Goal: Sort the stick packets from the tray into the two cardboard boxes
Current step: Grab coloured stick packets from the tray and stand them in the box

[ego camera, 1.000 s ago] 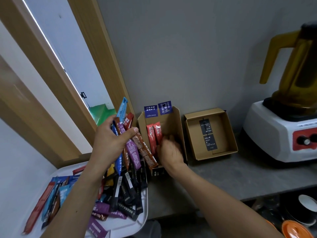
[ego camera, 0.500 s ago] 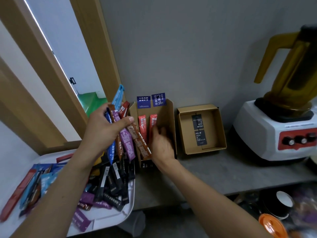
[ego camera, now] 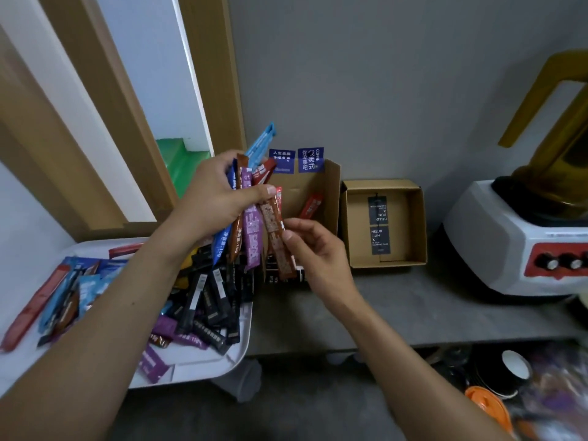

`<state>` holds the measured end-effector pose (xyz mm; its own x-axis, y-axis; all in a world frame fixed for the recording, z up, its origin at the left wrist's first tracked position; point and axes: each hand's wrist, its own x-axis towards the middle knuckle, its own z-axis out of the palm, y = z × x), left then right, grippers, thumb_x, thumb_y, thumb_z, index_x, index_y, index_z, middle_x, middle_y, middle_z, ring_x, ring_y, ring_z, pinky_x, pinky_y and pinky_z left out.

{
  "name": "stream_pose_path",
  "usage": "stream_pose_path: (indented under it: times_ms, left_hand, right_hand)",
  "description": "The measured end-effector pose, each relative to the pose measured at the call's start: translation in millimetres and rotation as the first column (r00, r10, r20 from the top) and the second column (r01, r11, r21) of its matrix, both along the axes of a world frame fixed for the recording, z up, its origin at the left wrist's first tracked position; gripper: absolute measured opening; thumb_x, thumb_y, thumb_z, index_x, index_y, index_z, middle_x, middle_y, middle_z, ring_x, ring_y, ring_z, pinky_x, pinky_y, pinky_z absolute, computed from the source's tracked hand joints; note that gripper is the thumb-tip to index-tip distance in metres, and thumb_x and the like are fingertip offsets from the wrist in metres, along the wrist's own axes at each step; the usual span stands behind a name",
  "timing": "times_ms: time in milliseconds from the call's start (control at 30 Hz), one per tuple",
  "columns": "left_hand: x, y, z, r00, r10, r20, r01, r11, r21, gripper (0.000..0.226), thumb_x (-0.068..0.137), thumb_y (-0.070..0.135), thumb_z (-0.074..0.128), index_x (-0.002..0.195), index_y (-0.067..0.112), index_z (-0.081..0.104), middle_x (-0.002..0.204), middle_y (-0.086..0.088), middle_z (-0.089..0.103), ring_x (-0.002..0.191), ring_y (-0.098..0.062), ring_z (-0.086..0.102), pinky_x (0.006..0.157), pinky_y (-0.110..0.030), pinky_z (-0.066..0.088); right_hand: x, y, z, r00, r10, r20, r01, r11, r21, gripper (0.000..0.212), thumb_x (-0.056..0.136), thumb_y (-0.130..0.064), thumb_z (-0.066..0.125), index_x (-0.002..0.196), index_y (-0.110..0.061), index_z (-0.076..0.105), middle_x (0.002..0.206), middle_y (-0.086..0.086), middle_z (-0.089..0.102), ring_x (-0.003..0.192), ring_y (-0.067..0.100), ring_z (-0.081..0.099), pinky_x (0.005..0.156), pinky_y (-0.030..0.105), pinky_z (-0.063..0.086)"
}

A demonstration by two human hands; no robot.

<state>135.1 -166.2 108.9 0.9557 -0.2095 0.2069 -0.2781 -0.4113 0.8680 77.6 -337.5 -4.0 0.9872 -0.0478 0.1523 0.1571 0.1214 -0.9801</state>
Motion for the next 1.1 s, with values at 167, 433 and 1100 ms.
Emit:
stream_pose_path:
  times_ms: [167,433,1100]
  left_hand:
    - [3,-4,-6,1.0,-0.029,0.012,0.029,0.998,0.049,0.039,0.083,0.031,0.083,0.114,0.029,0.059,0.096,0.006,0.07,0.08,0.001,0.071,0.068,-0.015,0.052]
    - [-1,-8,-7,0.998,-0.07,-0.003,0.07,0.997,-0.027,0.037,0.083,0.035,0.082,0.112,0.033,0.059,0.094,0.005,0.072,0.084,-0.002,0.073,0.072,-0.018,0.054]
    - [-9,-14,-9,0.982,-0.129,-0.135,0.129,0.992,-0.01,0.037,0.075,0.041,0.083,0.103,0.035,0.058,0.09,0.005,0.074,0.078,-0.005,0.075,0.059,-0.015,0.055]
  right_hand:
    - [-12,-4,-4,0.998,-0.061,0.009,0.061,0.997,-0.036,0.022,0.101,-0.018,0.061,0.12,-0.009,0.069,0.112,0.008,0.076,0.105,0.025,0.074,0.089,0.042,0.062]
    - [-20,-14,14,0.921,0.326,-0.215,-0.199,0.864,0.462,0.052,0.101,-0.035,0.057,0.138,0.001,0.055,0.117,0.022,0.066,0.085,0.02,0.066,0.071,0.028,0.054]
    - [-22,-5,5,0.989,-0.125,-0.081,0.124,0.992,-0.018,0.036,0.078,-0.013,0.086,0.109,-0.009,0.066,0.102,0.018,0.073,0.097,0.041,0.068,0.088,0.045,0.062]
